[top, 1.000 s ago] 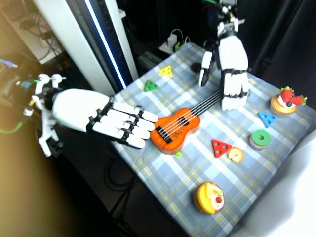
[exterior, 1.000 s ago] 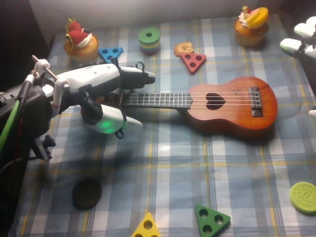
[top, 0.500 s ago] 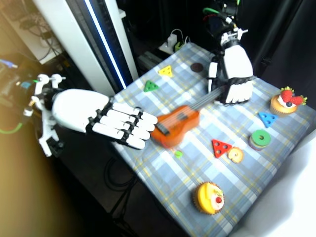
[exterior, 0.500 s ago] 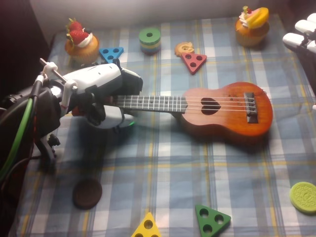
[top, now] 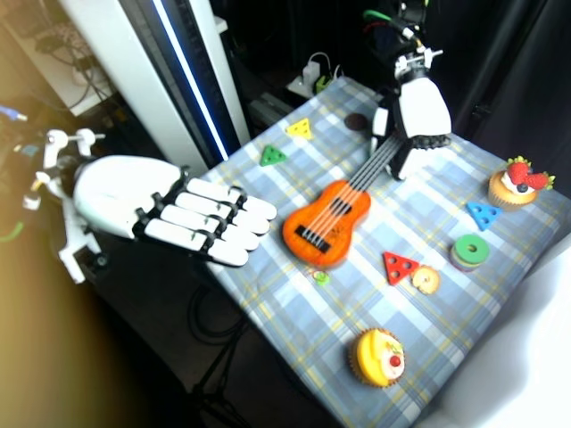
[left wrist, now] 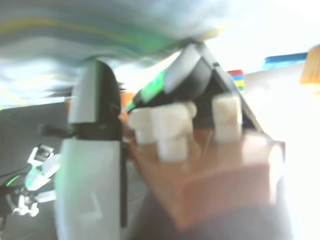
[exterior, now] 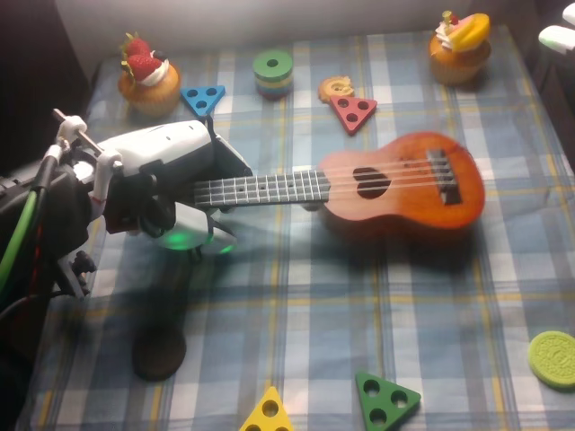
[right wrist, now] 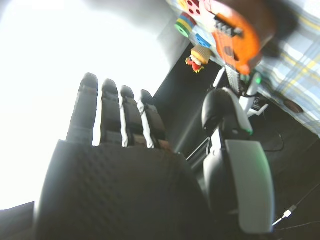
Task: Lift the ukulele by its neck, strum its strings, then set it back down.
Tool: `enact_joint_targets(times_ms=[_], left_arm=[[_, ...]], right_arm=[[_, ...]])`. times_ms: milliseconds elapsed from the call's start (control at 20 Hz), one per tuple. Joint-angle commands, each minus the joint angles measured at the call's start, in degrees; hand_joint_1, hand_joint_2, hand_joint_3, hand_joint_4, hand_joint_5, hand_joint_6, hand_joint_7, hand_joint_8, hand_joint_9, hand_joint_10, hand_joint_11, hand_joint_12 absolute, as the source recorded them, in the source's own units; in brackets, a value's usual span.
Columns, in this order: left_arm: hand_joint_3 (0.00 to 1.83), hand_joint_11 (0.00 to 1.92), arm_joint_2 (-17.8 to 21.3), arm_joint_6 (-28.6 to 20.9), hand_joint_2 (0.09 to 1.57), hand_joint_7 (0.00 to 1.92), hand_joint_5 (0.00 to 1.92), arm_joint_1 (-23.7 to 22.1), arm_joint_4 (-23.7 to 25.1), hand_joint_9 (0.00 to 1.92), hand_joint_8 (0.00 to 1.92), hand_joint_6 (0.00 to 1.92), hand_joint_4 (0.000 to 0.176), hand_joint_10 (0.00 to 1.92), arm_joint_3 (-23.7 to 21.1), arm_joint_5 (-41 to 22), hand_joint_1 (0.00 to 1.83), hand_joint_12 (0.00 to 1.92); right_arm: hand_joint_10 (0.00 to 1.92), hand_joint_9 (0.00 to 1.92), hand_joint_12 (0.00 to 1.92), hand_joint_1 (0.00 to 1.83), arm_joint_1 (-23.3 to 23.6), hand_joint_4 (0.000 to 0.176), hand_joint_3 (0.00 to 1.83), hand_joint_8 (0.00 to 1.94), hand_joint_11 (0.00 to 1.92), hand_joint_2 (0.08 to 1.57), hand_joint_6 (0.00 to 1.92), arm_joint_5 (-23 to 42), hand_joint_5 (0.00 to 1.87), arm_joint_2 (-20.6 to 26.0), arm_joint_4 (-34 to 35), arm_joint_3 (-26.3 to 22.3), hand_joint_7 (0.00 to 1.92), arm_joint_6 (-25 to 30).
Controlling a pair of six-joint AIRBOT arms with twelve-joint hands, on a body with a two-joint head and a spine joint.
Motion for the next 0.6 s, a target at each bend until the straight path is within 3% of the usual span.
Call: enact_joint_targets(times_ms=[0,150,200,250,400,550], left_arm=[[0.01,1.53,0.46,-1.11,1.12,1.25,1.03,-1.07,0.90,1.42,1.92,1.92,0.000,1.92,-0.29,-7.33,1.38,1.92],[0.03,1.42,0.97,-2.36,1.17,1.12,0.89,-1.58,2.96,1.32,1.92,1.92,0.000,1.92,-1.15,-8.75,1.33,1.92],[0.02,1.42,1.16,-2.59,1.15,1.12,0.89,-1.86,3.65,1.32,1.92,1.92,0.000,1.92,-1.50,-9.34,1.37,1.92],[0.02,1.41,1.41,-2.62,1.15,1.13,0.88,-2.07,4.15,1.32,1.92,1.92,0.000,1.92,-1.88,-9.86,1.37,1.92],[0.01,1.44,1.88,-2.62,1.16,1.17,0.87,-2.56,5.53,1.34,1.92,1.92,0.000,1.92,-2.51,-10.74,1.39,1.92],[0.01,1.45,2.03,-2.62,1.16,1.21,0.91,-3.14,6.48,1.36,1.92,1.92,0.000,1.92,-2.55,-10.33,1.40,1.92]], right_arm=[[0.00,0.00,0.00,0.52,0.57,0.000,0.00,0.00,0.00,1.33,0.00,7.33,0.00,0.60,-0.34,0.30,0.00,0.54],[0.00,0.00,0.00,0.48,0.78,0.003,0.01,0.00,0.00,1.35,0.00,7.30,0.00,0.60,-1.58,0.76,0.00,2.12],[0.00,0.00,0.00,0.43,0.91,0.017,0.01,0.00,0.00,1.34,0.00,7.19,0.00,0.51,-2.26,1.21,0.00,3.67],[0.00,0.00,0.00,0.43,1.03,0.016,0.00,0.00,0.00,1.34,0.01,6.90,0.03,0.34,-2.82,1.69,0.00,5.08],[0.00,0.00,0.00,0.63,2.24,0.017,0.00,0.00,0.00,1.28,0.04,4.92,0.23,-0.26,-5.05,3.25,0.00,8.39],[0.00,0.00,0.00,0.86,7.54,0.012,0.00,0.00,0.00,1.25,0.02,-1.32,0.23,-0.96,-9.47,4.23,0.00,8.99]])
